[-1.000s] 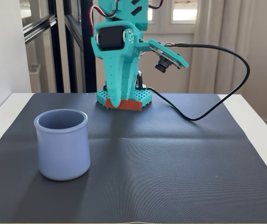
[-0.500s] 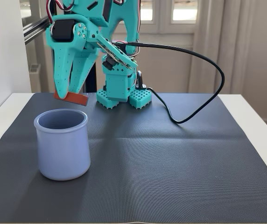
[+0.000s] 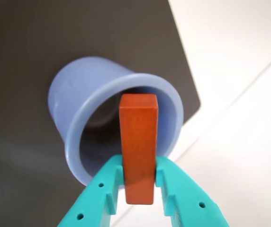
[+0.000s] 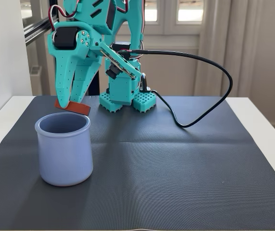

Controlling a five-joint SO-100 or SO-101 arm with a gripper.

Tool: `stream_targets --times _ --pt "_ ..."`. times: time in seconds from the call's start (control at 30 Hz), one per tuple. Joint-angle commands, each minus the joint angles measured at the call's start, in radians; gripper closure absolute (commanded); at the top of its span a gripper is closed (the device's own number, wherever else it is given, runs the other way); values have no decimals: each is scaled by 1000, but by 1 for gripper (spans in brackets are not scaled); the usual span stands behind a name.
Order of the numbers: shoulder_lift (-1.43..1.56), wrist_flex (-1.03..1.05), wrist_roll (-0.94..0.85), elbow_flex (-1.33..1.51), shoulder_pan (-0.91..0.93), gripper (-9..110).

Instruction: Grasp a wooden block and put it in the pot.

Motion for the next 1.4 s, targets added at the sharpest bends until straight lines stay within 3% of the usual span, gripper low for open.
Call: stream_targets --times 0.0,0.37,0.83,1.37 --pt "26 -12 0 -15 11 96" --pt "26 -12 2 -18 25 91" --pt "57 97 -77 -11 -43 97" --pt "798 121 -242 520 -66 99"
